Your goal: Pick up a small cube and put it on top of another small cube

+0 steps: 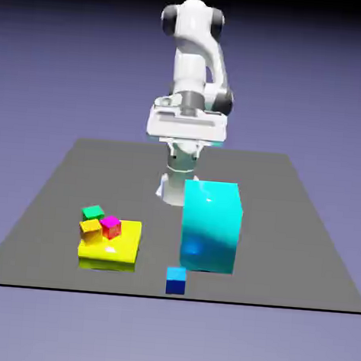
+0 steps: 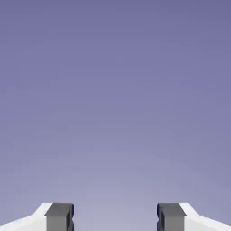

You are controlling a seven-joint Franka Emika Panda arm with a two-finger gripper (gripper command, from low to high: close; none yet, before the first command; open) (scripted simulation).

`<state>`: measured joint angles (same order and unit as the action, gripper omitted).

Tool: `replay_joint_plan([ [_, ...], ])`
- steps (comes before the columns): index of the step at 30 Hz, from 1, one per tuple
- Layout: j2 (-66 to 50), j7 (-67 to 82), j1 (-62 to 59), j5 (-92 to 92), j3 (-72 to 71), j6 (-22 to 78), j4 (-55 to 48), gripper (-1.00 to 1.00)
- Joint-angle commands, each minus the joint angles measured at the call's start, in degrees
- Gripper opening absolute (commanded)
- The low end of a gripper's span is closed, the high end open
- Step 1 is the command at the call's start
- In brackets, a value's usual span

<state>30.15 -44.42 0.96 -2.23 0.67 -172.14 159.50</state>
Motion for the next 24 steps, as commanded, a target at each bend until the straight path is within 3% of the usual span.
replay_joint_plan([
  [1, -2.08, -1.63, 0.23, -1.86, 0.56, 1.55, -1.25, 0.0],
  [24, -49.84, -39.0, 5.51, -44.46, 13.36, 37.15, -29.89, 0.0],
])
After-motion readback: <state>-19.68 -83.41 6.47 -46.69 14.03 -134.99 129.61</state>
